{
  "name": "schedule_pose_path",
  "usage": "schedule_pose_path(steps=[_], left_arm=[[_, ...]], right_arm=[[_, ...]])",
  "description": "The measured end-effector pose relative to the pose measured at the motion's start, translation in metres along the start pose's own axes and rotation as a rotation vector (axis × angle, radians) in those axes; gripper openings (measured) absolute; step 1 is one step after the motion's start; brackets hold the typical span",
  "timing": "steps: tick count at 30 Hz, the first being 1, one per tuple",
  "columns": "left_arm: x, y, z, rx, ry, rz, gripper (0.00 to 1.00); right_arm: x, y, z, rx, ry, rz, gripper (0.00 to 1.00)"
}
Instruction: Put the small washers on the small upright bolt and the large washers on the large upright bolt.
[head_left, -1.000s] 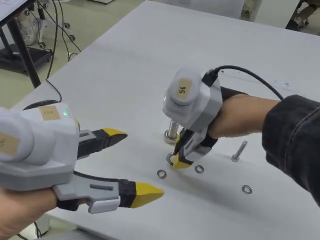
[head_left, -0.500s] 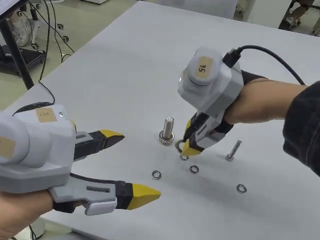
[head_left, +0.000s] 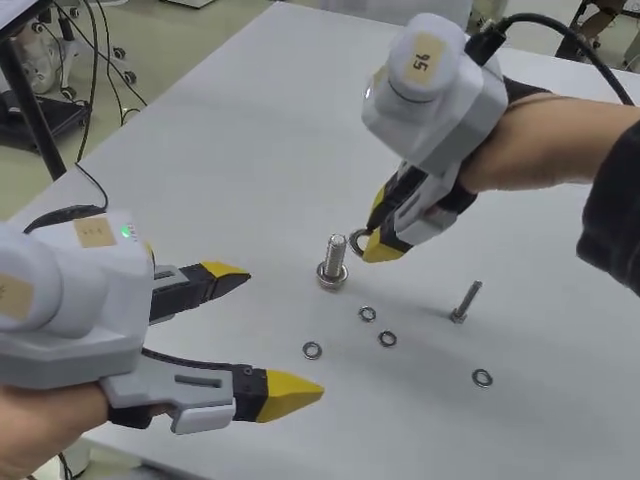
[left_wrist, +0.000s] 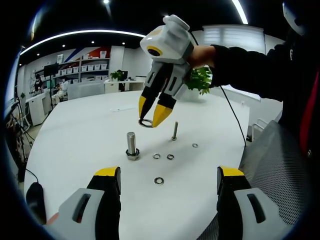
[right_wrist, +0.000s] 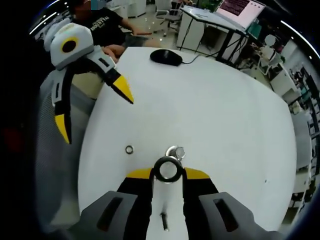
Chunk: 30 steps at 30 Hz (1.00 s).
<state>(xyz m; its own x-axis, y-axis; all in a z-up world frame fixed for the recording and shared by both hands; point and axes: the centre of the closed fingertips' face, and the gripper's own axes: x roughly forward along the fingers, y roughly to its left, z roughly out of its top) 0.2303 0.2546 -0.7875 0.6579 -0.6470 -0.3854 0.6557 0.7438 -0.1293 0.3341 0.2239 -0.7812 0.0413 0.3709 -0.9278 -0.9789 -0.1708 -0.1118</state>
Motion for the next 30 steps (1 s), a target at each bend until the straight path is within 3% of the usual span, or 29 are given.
schedule_pose_path(steps=[10, 20, 30], left_arm=[[0.0, 0.002, 0.0, -0.004, -0.002, 0.004, 0.79], [0.0, 0.003, -0.002, -0.007, -0.002, 0.005, 0.78], [0.0, 0.004, -0.004, -0.014, -0.003, 0.006, 0.78]], right_arm=[[0.015, -0.014, 0.018, -0.032, 0.005, 0.009, 0.23], [0.033, -0.022, 0.017, -0.03, 0.039, 0.05, 0.23], [0.042, -0.019, 0.012, -0.028, 0.067, 0.072, 0.23]])
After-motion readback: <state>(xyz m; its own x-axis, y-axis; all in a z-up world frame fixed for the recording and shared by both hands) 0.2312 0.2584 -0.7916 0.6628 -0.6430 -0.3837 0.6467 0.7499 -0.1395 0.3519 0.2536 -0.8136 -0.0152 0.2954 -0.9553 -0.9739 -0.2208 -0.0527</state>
